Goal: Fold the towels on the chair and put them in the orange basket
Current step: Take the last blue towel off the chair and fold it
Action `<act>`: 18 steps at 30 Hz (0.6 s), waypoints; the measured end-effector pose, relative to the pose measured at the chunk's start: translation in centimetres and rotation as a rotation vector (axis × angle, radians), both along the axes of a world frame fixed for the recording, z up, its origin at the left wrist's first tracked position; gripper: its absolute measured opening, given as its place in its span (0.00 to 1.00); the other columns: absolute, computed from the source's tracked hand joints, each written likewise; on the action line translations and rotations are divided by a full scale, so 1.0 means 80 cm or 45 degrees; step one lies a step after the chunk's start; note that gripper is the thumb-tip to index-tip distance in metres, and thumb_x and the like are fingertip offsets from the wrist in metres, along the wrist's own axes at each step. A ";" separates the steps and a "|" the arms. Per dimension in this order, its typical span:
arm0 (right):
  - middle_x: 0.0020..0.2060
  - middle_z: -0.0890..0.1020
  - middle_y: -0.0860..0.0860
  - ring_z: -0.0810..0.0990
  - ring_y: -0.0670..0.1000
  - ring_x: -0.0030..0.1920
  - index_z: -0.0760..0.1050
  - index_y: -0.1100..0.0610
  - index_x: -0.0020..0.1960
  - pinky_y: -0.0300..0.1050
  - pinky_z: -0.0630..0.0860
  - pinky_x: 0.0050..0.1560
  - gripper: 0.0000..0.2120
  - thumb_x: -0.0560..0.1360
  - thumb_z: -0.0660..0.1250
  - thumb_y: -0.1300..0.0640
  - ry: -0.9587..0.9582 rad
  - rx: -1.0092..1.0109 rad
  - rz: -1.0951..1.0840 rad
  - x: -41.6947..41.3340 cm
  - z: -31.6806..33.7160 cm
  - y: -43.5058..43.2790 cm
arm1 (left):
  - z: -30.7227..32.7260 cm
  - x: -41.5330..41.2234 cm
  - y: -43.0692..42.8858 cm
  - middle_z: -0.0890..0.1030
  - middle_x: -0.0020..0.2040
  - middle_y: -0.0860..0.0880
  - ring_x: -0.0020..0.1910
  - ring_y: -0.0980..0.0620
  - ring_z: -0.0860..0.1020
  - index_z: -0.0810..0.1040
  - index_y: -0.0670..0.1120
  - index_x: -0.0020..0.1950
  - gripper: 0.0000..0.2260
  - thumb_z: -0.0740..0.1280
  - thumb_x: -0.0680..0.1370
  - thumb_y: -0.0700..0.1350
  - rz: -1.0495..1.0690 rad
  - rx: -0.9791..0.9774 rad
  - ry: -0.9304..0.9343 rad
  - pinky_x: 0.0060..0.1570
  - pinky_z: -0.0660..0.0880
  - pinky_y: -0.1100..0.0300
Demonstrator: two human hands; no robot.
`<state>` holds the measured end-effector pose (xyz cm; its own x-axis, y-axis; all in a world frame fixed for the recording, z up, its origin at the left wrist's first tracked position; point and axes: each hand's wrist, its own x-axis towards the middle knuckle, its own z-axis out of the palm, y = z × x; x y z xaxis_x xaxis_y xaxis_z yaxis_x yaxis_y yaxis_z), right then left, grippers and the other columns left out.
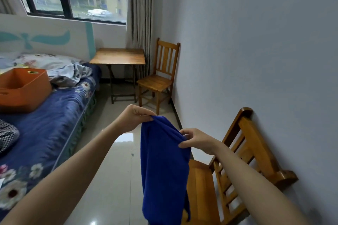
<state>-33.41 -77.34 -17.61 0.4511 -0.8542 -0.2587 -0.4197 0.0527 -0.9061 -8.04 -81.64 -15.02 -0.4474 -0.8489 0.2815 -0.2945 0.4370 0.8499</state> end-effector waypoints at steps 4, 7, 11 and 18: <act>0.43 0.78 0.50 0.78 0.49 0.46 0.76 0.55 0.48 0.41 0.76 0.49 0.07 0.70 0.70 0.58 0.358 -0.051 0.005 -0.020 0.010 -0.012 | -0.006 0.002 -0.015 0.83 0.38 0.61 0.43 0.59 0.81 0.82 0.66 0.37 0.26 0.65 0.74 0.32 -0.027 0.018 0.007 0.46 0.77 0.67; 0.40 0.78 0.46 0.79 0.48 0.44 0.75 0.50 0.44 0.37 0.77 0.44 0.05 0.72 0.69 0.59 0.624 -0.090 -0.001 -0.040 0.010 -0.016 | -0.008 0.006 -0.031 0.84 0.37 0.60 0.42 0.60 0.81 0.84 0.59 0.38 0.22 0.64 0.74 0.31 0.027 0.021 0.105 0.44 0.76 0.68; 0.38 0.79 0.46 0.79 0.47 0.41 0.76 0.51 0.43 0.36 0.74 0.41 0.04 0.72 0.67 0.60 0.759 -0.121 -0.150 -0.065 0.022 -0.015 | -0.015 0.009 -0.054 0.82 0.40 0.53 0.44 0.55 0.80 0.80 0.49 0.44 0.12 0.64 0.75 0.33 0.117 0.047 0.164 0.47 0.75 0.63; 0.31 0.72 0.52 0.70 0.48 0.33 0.70 0.59 0.34 0.38 0.65 0.35 0.08 0.71 0.63 0.65 0.663 -0.498 -0.559 -0.045 0.074 -0.025 | -0.039 -0.020 -0.096 0.79 0.50 0.48 0.53 0.48 0.77 0.77 0.45 0.59 0.12 0.63 0.77 0.36 0.316 0.156 0.055 0.59 0.73 0.48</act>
<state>-36.99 -79.37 -11.67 -0.0455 -0.9989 0.0124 -0.8103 0.0297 -0.5853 -9.64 -89.36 -18.15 -0.2112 -0.9598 0.1847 -0.3418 0.2495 0.9061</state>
